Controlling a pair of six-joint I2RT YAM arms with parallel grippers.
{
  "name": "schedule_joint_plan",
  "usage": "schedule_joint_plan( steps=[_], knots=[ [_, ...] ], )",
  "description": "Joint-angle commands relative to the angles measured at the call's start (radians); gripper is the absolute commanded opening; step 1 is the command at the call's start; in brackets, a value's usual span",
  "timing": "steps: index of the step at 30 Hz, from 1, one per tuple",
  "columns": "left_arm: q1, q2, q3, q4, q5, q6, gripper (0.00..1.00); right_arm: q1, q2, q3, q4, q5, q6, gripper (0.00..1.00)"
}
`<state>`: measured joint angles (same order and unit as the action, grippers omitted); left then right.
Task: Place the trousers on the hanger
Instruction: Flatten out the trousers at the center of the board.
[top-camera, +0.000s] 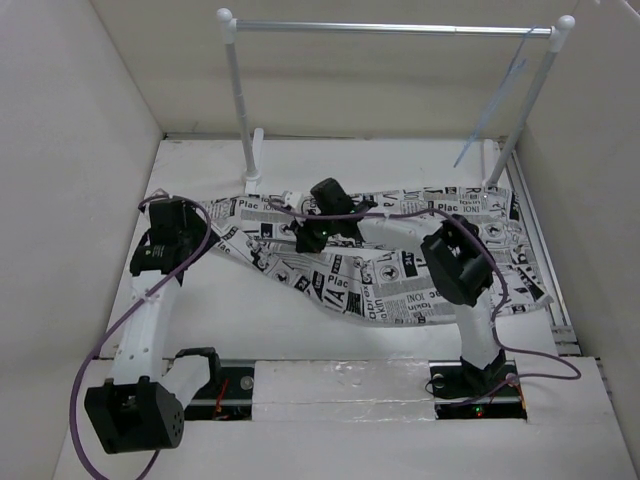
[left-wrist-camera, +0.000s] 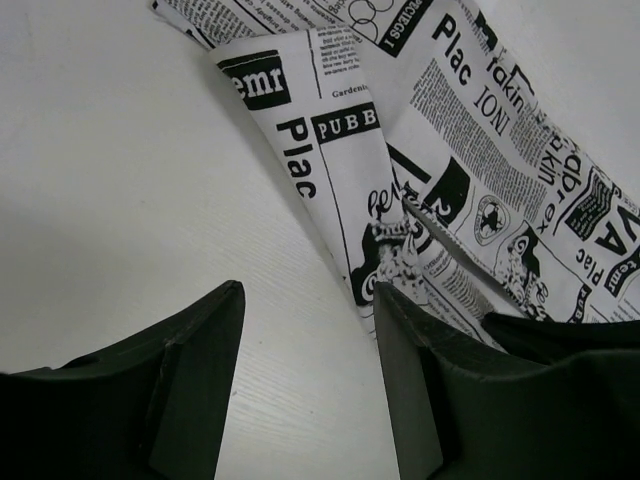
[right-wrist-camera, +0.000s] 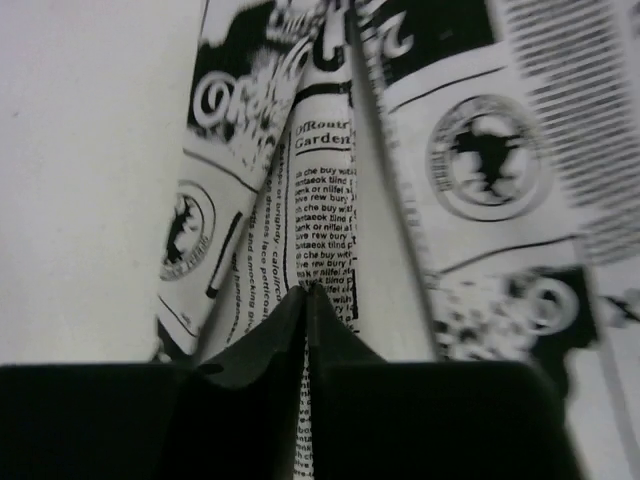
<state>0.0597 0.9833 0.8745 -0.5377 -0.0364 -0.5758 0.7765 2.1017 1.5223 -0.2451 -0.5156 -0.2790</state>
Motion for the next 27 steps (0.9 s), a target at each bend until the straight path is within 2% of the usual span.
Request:
schedule_joint_plan(
  steps=[1, 3, 4, 5, 7, 9, 13, 14, 16, 17, 18, 20, 21, 27],
  knots=[
    [-0.020, 0.021, -0.029, 0.054, 0.015, 0.017, 0.50, -0.005, -0.080, 0.033, 0.130, 0.002, 0.060, 0.14],
    [-0.020, 0.046, -0.037, 0.068, 0.030, 0.022, 0.48, 0.004, -0.020, 0.096, 0.022, -0.001, 0.018, 0.34],
    [-0.020, 0.052, -0.038, 0.080, 0.062, 0.025, 0.43, 0.016, -0.016, 0.098, -0.005, 0.009, 0.014, 0.52],
    [-0.020, 0.058, -0.039, 0.088, 0.075, 0.028, 0.41, 0.017, -0.016, 0.070, 0.001, 0.018, 0.014, 0.57],
    [-0.020, 0.064, -0.043, 0.122, 0.079, 0.037, 0.39, 0.026, -0.058, 0.024, 0.032, 0.032, 0.030, 0.58],
    [-0.020, 0.089, -0.040, 0.140, 0.073, 0.045, 0.37, 0.026, -0.121, -0.037, 0.058, 0.052, 0.046, 0.58],
    [-0.058, 0.211, 0.004, 0.183, 0.047, 0.065, 0.36, 0.017, -0.218, -0.117, 0.085, 0.009, 0.055, 0.00],
    [-0.089, 0.244, 0.024, 0.183, -0.044, 0.070, 0.37, 0.017, -0.238, -0.135, 0.090, 0.006, 0.055, 0.00],
    [-0.208, 0.351, 0.099, 0.173, -0.141, 0.073, 0.40, 0.027, -0.293, -0.187, 0.096, 0.008, 0.057, 0.00],
    [-0.234, 0.386, 0.125, 0.162, -0.234, 0.068, 0.40, 0.036, -0.310, -0.206, 0.101, 0.008, 0.060, 0.00],
    [-0.250, 0.450, 0.148, 0.157, -0.261, 0.064, 0.40, 0.046, -0.325, -0.223, 0.104, 0.005, 0.069, 0.00],
    [-0.239, 0.504, 0.190, 0.165, -0.282, 0.054, 0.40, 0.046, -0.371, -0.273, 0.116, 0.002, 0.086, 0.03],
    [-0.239, 0.573, 0.226, 0.177, -0.318, 0.059, 0.39, 0.055, -0.408, -0.319, 0.130, -0.014, 0.093, 0.10],
    [-0.195, 0.706, 0.300, 0.179, -0.344, 0.033, 0.31, 0.085, -0.465, -0.382, 0.122, -0.001, 0.100, 0.20]
  ],
)
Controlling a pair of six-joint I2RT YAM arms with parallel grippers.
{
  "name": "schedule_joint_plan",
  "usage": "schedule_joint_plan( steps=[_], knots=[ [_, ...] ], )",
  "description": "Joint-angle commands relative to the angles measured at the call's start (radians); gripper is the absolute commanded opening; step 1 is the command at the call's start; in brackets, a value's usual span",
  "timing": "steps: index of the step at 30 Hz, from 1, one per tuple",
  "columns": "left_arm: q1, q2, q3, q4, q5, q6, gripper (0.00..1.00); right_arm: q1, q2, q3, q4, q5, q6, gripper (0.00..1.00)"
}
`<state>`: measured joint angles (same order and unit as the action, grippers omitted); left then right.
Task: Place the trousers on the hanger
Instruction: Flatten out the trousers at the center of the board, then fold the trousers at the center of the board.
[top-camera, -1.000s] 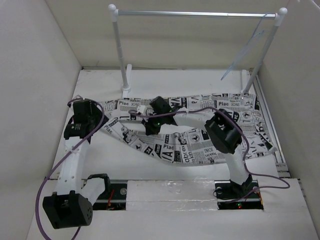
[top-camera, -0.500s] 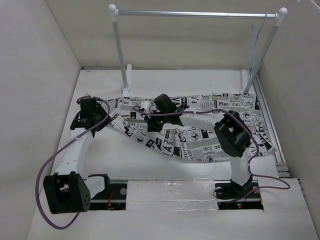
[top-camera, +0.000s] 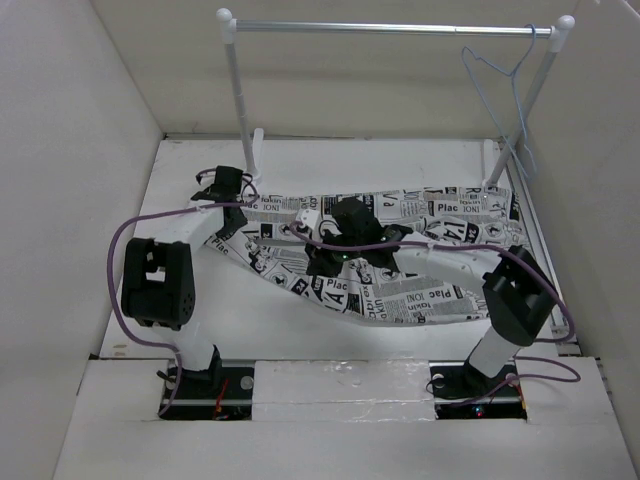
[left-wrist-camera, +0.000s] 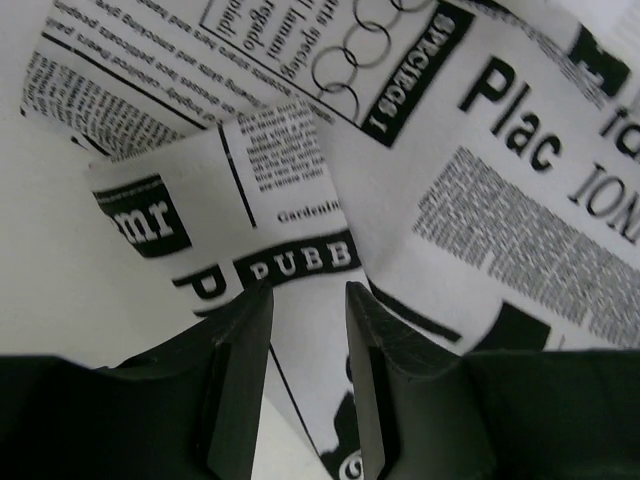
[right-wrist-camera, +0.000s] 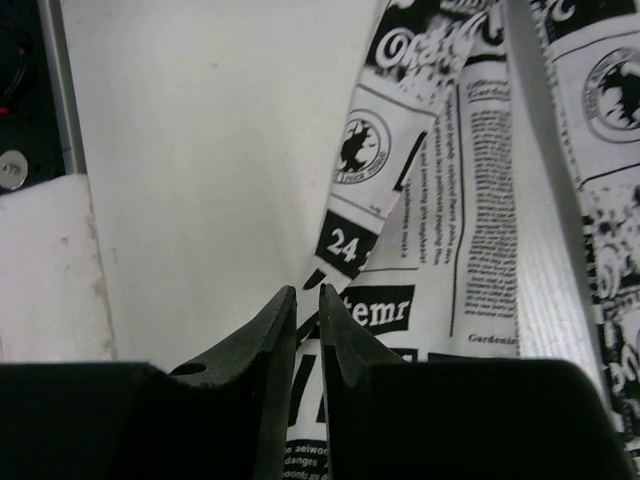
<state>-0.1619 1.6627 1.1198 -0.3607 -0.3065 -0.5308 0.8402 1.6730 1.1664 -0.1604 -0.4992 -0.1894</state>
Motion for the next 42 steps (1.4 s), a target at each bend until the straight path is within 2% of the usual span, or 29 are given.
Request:
schedule_joint_plan(
  steps=[1, 8, 13, 16, 20, 27, 29, 31, 32, 36, 39, 40, 42],
  knots=[
    [0.027, 0.034, 0.061, 0.009, -0.082, -0.015, 0.31, 0.022, -0.054, -0.045, 0.038, -0.018, 0.010, 0.21],
    [0.027, 0.152, 0.159, 0.005, -0.066, -0.026, 0.33, 0.031, -0.111, -0.120, 0.044, -0.019, 0.024, 0.25],
    [0.027, 0.166, 0.179, 0.040, -0.059, -0.026, 0.36, 0.042, -0.131, -0.157, 0.041, -0.019, 0.024, 0.25],
    [0.027, 0.216, 0.206, -0.007, -0.082, -0.037, 0.33, 0.042, -0.157, -0.180, 0.039, -0.004, 0.028, 0.25],
    [0.027, 0.223, 0.183, -0.017, -0.124, -0.060, 0.22, 0.011, -0.179, -0.198, 0.030, -0.002, 0.024, 0.25],
    [0.027, 0.224, 0.173, -0.044, -0.149, -0.078, 0.21, -0.035, -0.197, -0.214, 0.013, -0.009, 0.007, 0.25],
    [0.027, 0.226, 0.175, -0.053, -0.158, -0.087, 0.14, -0.045, -0.205, -0.218, 0.012, -0.009, 0.004, 0.25],
    [0.027, 0.217, 0.158, -0.047, -0.152, -0.080, 0.07, -0.046, -0.208, -0.223, 0.013, -0.010, 0.004, 0.26],
    [0.027, 0.207, 0.152, -0.044, -0.152, -0.078, 0.00, -0.046, -0.208, -0.223, 0.013, -0.010, 0.001, 0.26],
    [0.027, 0.146, 0.109, -0.055, -0.177, -0.087, 0.00, -0.056, -0.203, -0.231, 0.015, -0.021, -0.004, 0.26],
    [0.027, 0.034, 0.054, -0.066, -0.189, -0.104, 0.00, -0.066, -0.200, -0.231, 0.013, -0.028, -0.015, 0.26],
    [0.027, -0.071, 0.028, -0.089, -0.200, -0.119, 0.00, -0.066, -0.199, -0.232, 0.006, -0.030, -0.018, 0.26],
    [0.027, -0.109, -0.006, -0.110, -0.206, -0.138, 0.00, -0.066, -0.202, -0.235, 0.002, -0.025, -0.015, 0.26]
  ],
)
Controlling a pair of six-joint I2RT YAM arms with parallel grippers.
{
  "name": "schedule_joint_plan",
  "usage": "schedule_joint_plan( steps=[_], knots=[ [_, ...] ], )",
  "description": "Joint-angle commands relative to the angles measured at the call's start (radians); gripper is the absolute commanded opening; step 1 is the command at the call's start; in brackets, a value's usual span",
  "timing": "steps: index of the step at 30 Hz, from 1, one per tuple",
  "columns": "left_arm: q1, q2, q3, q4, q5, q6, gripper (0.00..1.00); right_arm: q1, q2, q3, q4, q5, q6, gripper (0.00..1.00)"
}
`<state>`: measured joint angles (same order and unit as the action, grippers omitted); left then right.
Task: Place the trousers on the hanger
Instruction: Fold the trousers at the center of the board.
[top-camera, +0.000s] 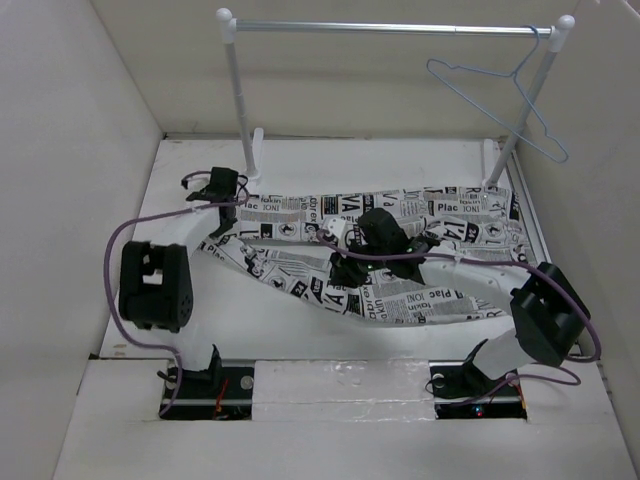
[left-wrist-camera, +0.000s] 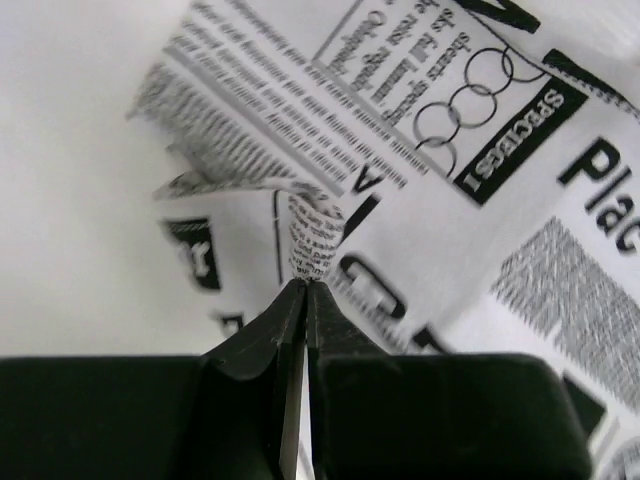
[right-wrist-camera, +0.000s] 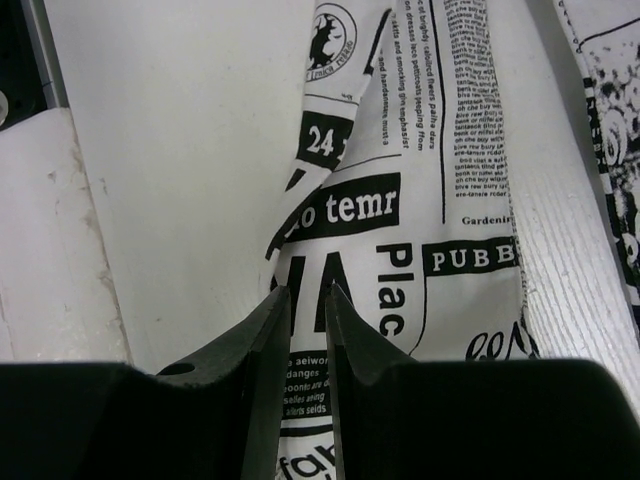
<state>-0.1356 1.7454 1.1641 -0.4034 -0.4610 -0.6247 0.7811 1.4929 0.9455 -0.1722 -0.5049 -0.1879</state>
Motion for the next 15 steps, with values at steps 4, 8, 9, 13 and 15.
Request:
schedule_joint_plan(
  steps=[4, 8, 9, 13, 15],
  knots=[
    [0.010, -0.439, -0.150, -0.132, -0.082, -0.119, 0.00, -0.019, -0.057, -0.060, -0.015, -0.023, 0.019, 0.26],
    [0.010, -0.650, -0.243, -0.196, -0.119, -0.191, 0.00, -0.043, -0.181, -0.103, -0.078, -0.015, 0.036, 0.26],
    [0.010, -0.682, -0.251, -0.205, -0.117, -0.214, 0.00, -0.043, -0.201, -0.106, -0.099, -0.008, 0.033, 0.26],
    [0.019, -0.838, -0.250, -0.294, -0.165, -0.294, 0.00, -0.111, -0.301, -0.117, -0.248, 0.106, 0.024, 0.30],
    [0.019, -0.885, -0.245, -0.330, -0.207, -0.308, 0.00, -0.178, -0.367, -0.134, -0.312, 0.173, 0.019, 0.41]
  ],
)
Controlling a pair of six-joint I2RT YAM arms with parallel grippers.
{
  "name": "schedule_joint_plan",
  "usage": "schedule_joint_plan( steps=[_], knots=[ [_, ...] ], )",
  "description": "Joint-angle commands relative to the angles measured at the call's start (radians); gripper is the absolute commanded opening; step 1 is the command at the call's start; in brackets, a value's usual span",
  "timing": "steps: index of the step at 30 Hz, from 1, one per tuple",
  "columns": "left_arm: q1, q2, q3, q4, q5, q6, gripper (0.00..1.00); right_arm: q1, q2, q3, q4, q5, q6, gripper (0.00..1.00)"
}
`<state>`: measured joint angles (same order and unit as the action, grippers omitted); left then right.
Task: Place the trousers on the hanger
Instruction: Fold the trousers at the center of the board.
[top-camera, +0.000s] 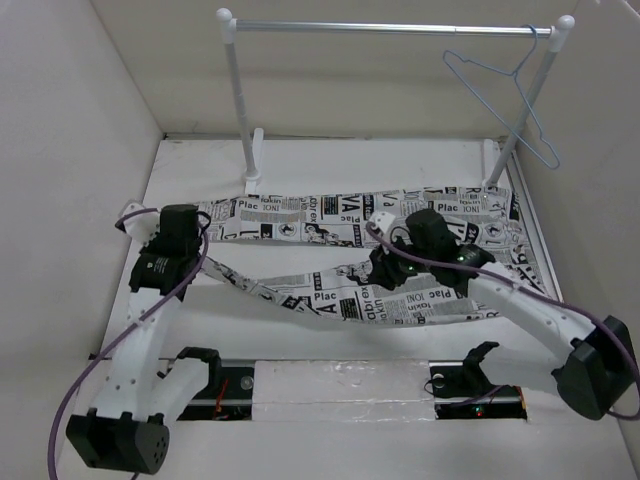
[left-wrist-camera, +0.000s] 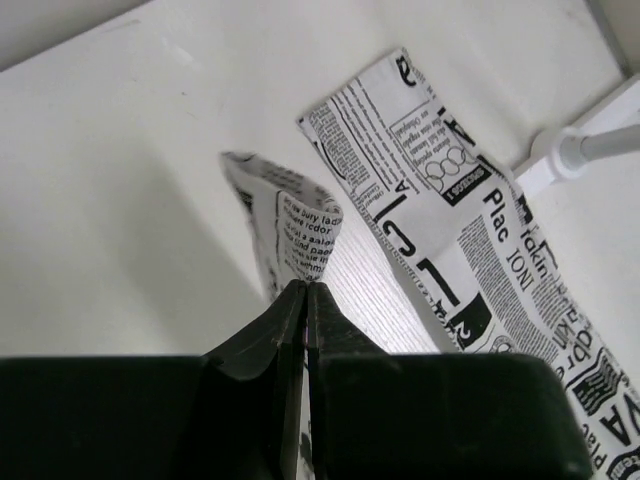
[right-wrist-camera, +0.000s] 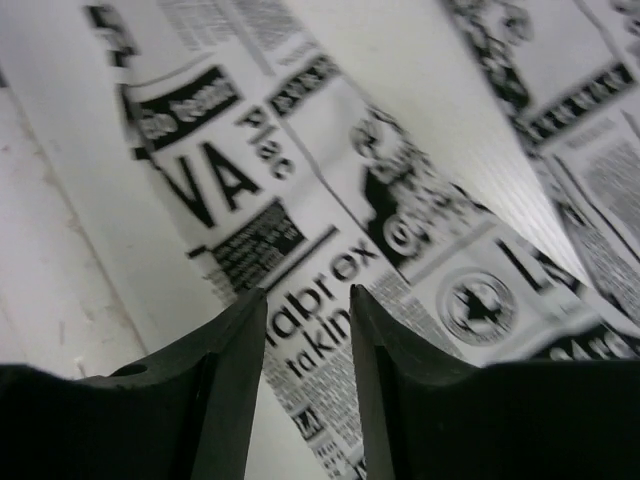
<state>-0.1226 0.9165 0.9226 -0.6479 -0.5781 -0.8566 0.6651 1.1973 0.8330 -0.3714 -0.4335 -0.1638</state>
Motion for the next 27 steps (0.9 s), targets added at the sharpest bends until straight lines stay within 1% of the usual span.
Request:
schedule_joint_plan(
  steps=[1, 2, 5, 6, 7, 9, 10, 11, 12, 13, 15, 16, 17, 18, 19, 20, 21, 22, 24, 25, 26, 27],
  knots=[
    [0.006, -0.101, -0.004, -0.096, -0.103, -0.091, 0.00, -0.093, -0.090, -0.031, -0.130, 0.113, -0.016, 0.45],
    [0.006, -0.126, -0.005, -0.111, -0.123, -0.101, 0.00, -0.157, -0.105, -0.038, -0.152, 0.121, -0.022, 0.56],
    [0.006, -0.224, -0.040, -0.095, -0.160, -0.116, 0.00, -0.251, -0.130, -0.067, -0.188, 0.086, -0.054, 0.68],
    [0.006, -0.246, -0.051, -0.081, -0.160, -0.107, 0.00, -0.316, -0.127, -0.071, -0.201, 0.069, -0.062, 0.68],
    [0.006, -0.286, -0.050, -0.052, -0.149, -0.089, 0.00, -0.353, -0.117, -0.075, -0.216, 0.052, -0.072, 0.68],
    [0.006, -0.303, -0.010, 0.034, -0.112, -0.018, 0.00, -0.435, -0.113, -0.087, -0.245, 0.000, -0.071, 0.66],
    [0.006, -0.295, 0.014, 0.053, -0.098, 0.003, 0.00, -0.523, -0.117, -0.094, -0.254, -0.011, -0.069, 0.64],
    [0.006, -0.280, 0.040, 0.077, -0.092, 0.023, 0.00, -0.557, -0.125, -0.097, -0.282, -0.020, -0.069, 0.61],
    [0.006, -0.262, 0.105, 0.080, -0.076, 0.065, 0.00, -0.581, -0.131, -0.094, -0.293, -0.004, -0.062, 0.58],
    [0.006, -0.216, 0.137, 0.076, -0.069, 0.080, 0.00, -0.619, -0.140, -0.092, -0.302, 0.018, -0.028, 0.54],
    [0.006, -0.182, 0.212, 0.059, -0.042, 0.131, 0.00, -0.669, -0.186, -0.098, -0.304, 0.094, -0.005, 0.42],
    [0.006, -0.176, 0.219, 0.060, -0.028, 0.154, 0.00, -0.724, -0.185, -0.092, -0.316, 0.120, -0.002, 0.32],
    [0.006, -0.182, 0.216, 0.083, -0.007, 0.177, 0.00, -0.751, -0.174, -0.086, -0.323, 0.145, -0.003, 0.20],
    [0.006, -0.189, 0.213, 0.086, 0.039, 0.206, 0.00, -0.775, -0.168, -0.078, -0.327, 0.144, -0.005, 0.00],
    [0.006, -0.215, 0.203, 0.085, 0.061, 0.211, 0.00, -0.803, -0.159, -0.075, -0.328, 0.119, -0.008, 0.00],
    [0.006, -0.231, 0.191, 0.079, 0.081, 0.215, 0.00, -0.853, -0.153, -0.072, -0.319, 0.051, -0.005, 0.00],
    [-0.021, -0.244, 0.162, 0.074, 0.090, 0.220, 0.00, -0.877, -0.144, -0.069, -0.311, 0.030, 0.004, 0.00],
    [-0.044, -0.267, 0.147, 0.062, 0.078, 0.205, 0.00, -0.901, -0.145, -0.066, -0.305, 0.029, 0.027, 0.00],
    [-0.069, -0.286, 0.116, 0.022, 0.102, 0.194, 0.00, -0.988, -0.125, -0.058, -0.333, 0.087, 0.035, 0.00],
    [-0.080, -0.315, 0.102, 0.008, 0.109, 0.173, 0.00, -1.024, -0.113, -0.045, -0.348, 0.110, 0.027, 0.05],
    [-0.094, -0.335, 0.061, 0.004, 0.121, 0.163, 0.00, -1.057, -0.104, -0.040, -0.365, 0.181, 0.021, 0.19],
    [-0.115, -0.355, 0.042, 0.002, 0.153, 0.154, 0.00, -1.120, -0.093, -0.037, -0.368, 0.220, 0.017, 0.28]
  ],
)
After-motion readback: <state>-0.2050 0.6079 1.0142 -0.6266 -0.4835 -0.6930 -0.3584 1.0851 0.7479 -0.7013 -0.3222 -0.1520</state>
